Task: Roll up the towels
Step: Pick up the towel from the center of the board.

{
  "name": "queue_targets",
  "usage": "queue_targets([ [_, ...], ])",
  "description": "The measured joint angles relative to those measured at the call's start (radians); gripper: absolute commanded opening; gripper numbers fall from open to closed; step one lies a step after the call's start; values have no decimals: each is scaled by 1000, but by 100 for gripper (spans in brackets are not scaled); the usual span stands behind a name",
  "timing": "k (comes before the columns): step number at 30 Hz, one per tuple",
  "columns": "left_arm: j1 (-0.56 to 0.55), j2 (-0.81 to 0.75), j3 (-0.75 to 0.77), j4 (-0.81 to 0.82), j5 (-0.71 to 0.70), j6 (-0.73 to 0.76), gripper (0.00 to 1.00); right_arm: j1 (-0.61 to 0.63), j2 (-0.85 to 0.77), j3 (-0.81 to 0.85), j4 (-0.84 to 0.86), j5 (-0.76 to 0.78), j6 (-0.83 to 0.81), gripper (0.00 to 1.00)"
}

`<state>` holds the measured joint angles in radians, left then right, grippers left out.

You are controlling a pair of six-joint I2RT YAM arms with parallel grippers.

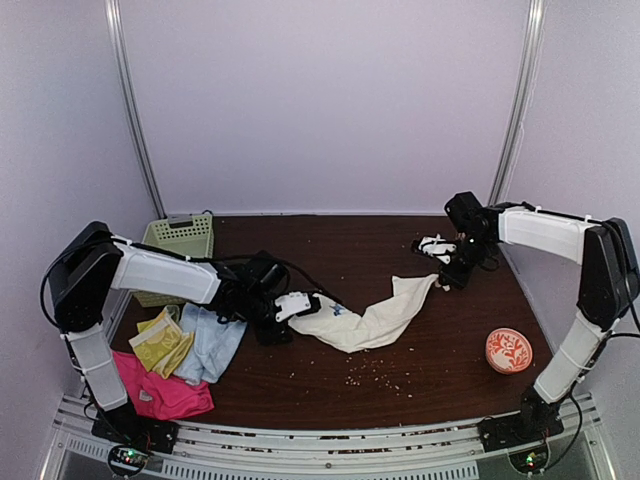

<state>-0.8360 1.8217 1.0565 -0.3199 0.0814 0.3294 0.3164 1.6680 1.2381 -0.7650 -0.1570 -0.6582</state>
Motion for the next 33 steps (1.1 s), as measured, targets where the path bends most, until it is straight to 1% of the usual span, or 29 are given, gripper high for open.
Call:
queue_targets([
  [4, -37, 25, 8, 32, -48, 48, 34, 0, 8, 0, 2, -7, 3, 0],
  [6, -56, 38, 23, 48, -68, 68, 33, 0, 12, 0, 4, -11, 4, 0],
  [11, -82, 54, 40, 72, -108, 109, 34, 0, 18, 0, 8, -23, 8, 0],
  [19, -103, 58, 38, 84, -109, 170, 35, 0, 24, 1, 14, -26, 11, 0],
  [24, -121, 60, 30, 110, -122, 174, 30, 0, 31, 1, 15, -27, 11, 0],
  [29, -135, 61, 26, 138, -142, 162, 30, 0, 34, 1, 15, -27, 12, 0],
  [31, -146, 65, 21, 159, -150, 156, 25, 0, 35, 1, 15, -27, 15, 0],
  [33, -155, 79, 21, 178, -166, 148, 18, 0, 36, 2, 14, -27, 16, 0],
])
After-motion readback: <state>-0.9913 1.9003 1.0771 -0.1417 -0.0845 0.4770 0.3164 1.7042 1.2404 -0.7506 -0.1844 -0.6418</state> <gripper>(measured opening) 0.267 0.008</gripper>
